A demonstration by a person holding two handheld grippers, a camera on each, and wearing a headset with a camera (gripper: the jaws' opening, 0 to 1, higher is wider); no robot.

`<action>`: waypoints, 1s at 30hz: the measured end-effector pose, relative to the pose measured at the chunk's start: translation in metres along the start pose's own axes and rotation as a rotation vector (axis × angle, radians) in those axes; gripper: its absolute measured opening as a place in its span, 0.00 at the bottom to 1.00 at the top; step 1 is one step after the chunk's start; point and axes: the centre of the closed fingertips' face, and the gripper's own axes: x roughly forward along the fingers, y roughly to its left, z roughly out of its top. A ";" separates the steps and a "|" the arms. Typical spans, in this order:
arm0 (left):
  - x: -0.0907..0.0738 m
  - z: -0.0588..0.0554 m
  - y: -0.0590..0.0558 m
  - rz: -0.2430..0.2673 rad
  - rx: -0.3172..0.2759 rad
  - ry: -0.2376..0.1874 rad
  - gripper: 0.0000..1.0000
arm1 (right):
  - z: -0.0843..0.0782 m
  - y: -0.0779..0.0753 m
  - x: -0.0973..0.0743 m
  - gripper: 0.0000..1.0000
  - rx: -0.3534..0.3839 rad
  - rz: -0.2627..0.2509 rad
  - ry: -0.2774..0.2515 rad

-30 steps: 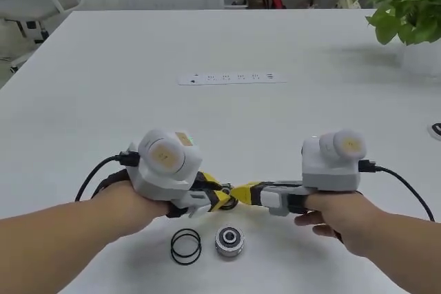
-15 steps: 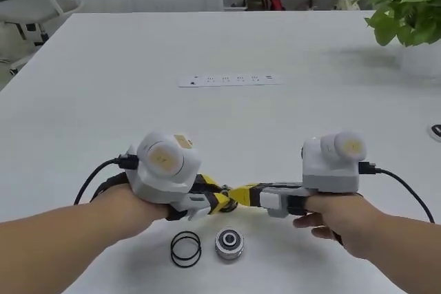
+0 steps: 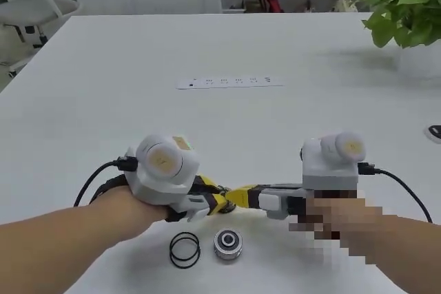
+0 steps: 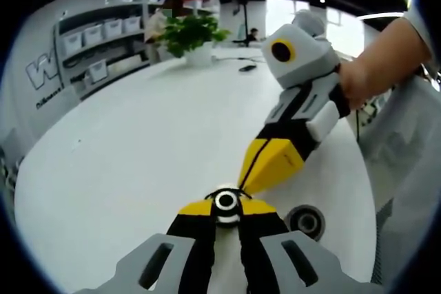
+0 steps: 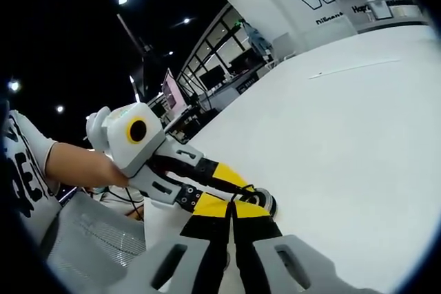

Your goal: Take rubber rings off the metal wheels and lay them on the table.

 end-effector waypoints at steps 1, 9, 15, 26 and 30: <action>0.000 0.000 0.000 0.001 0.000 0.000 0.12 | 0.000 -0.001 0.000 0.00 -0.002 -0.006 0.000; 0.000 0.000 0.000 0.001 -0.005 -0.008 0.13 | -0.001 -0.014 0.001 0.00 0.014 -0.075 0.002; 0.000 0.001 0.001 -0.009 -0.042 -0.036 0.14 | -0.002 -0.018 0.000 0.00 0.023 -0.086 0.005; 0.000 0.002 -0.002 -0.032 -0.053 -0.042 0.17 | -0.003 -0.019 0.001 0.00 0.030 -0.082 0.007; 0.000 0.003 -0.003 -0.038 -0.064 -0.046 0.19 | -0.003 -0.019 0.001 0.00 0.032 -0.084 0.005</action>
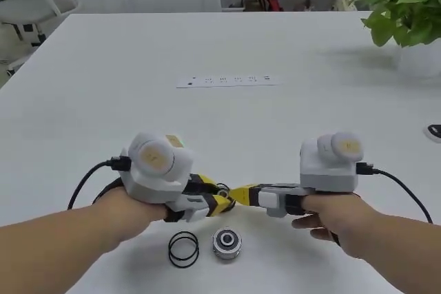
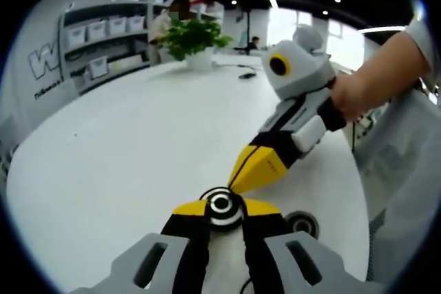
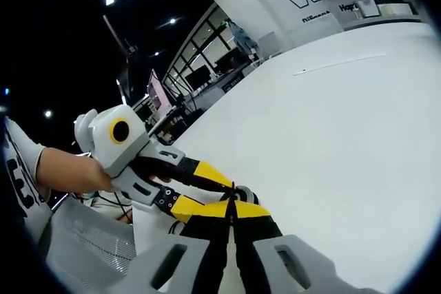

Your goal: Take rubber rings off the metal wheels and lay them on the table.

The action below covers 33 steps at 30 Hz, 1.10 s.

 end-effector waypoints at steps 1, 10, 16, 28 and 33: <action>0.000 0.000 0.000 0.001 -0.001 -0.001 0.20 | 0.000 0.000 0.000 0.00 0.001 0.000 -0.001; -0.008 0.003 -0.003 -0.010 -0.001 -0.012 0.27 | 0.001 0.003 0.000 0.00 0.000 0.004 -0.002; -0.013 0.006 -0.006 -0.017 0.000 -0.026 0.35 | 0.003 0.003 -0.001 0.00 0.003 0.004 -0.006; -0.031 0.009 -0.005 -0.019 0.004 -0.046 0.40 | 0.005 0.005 -0.002 0.00 0.009 0.010 -0.012; -0.037 0.011 -0.006 -0.020 0.009 -0.053 0.43 | 0.005 0.006 -0.001 0.00 0.009 0.015 -0.011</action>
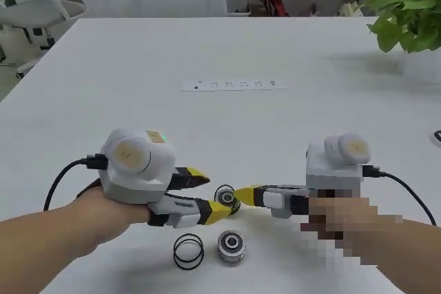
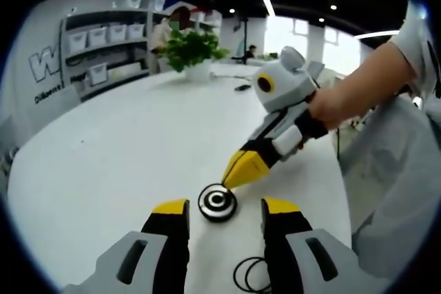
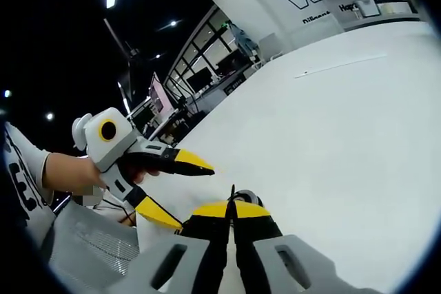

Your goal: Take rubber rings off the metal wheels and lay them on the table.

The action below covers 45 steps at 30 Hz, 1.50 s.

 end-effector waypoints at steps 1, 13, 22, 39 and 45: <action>0.000 0.000 0.000 0.001 0.001 0.002 0.44 | 0.000 0.000 0.000 0.00 -0.001 0.001 0.000; -0.012 0.008 -0.005 -0.005 0.005 -0.027 0.52 | 0.000 0.002 -0.001 0.00 -0.001 0.002 0.001; -0.023 0.011 -0.007 -0.007 0.005 -0.042 0.57 | 0.001 0.002 -0.002 0.00 0.005 0.007 0.001; -0.046 0.006 -0.005 0.004 0.029 -0.044 0.64 | 0.002 0.005 -0.001 0.00 0.012 0.016 0.006; -0.054 0.006 -0.007 0.009 0.041 -0.051 0.65 | 0.002 0.007 -0.001 0.00 0.013 0.020 0.007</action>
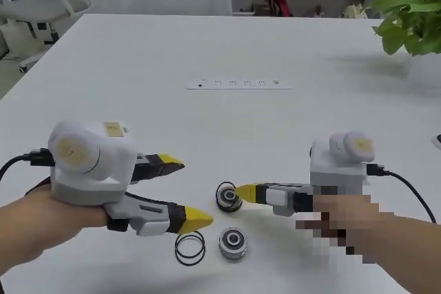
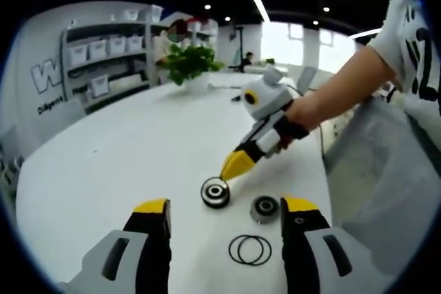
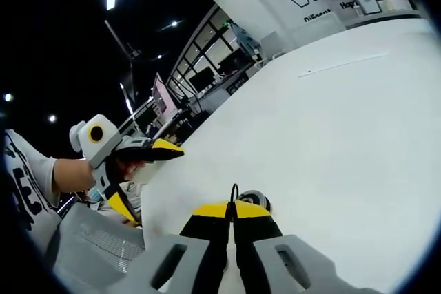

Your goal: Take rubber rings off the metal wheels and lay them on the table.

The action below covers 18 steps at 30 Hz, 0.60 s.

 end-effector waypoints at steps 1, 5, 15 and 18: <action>-0.001 0.000 -0.001 0.001 0.001 -0.001 0.66 | 0.000 0.001 0.000 0.00 0.000 0.001 -0.001; -0.006 0.000 -0.002 0.006 0.004 -0.003 0.67 | 0.001 0.004 0.000 0.00 0.001 0.006 -0.003; -0.020 -0.008 -0.003 0.023 -0.016 -0.004 0.69 | 0.001 0.013 0.002 0.00 0.006 0.027 -0.001; -0.024 -0.010 -0.004 0.025 -0.017 -0.003 0.70 | 0.000 0.016 0.003 0.00 0.006 0.036 0.005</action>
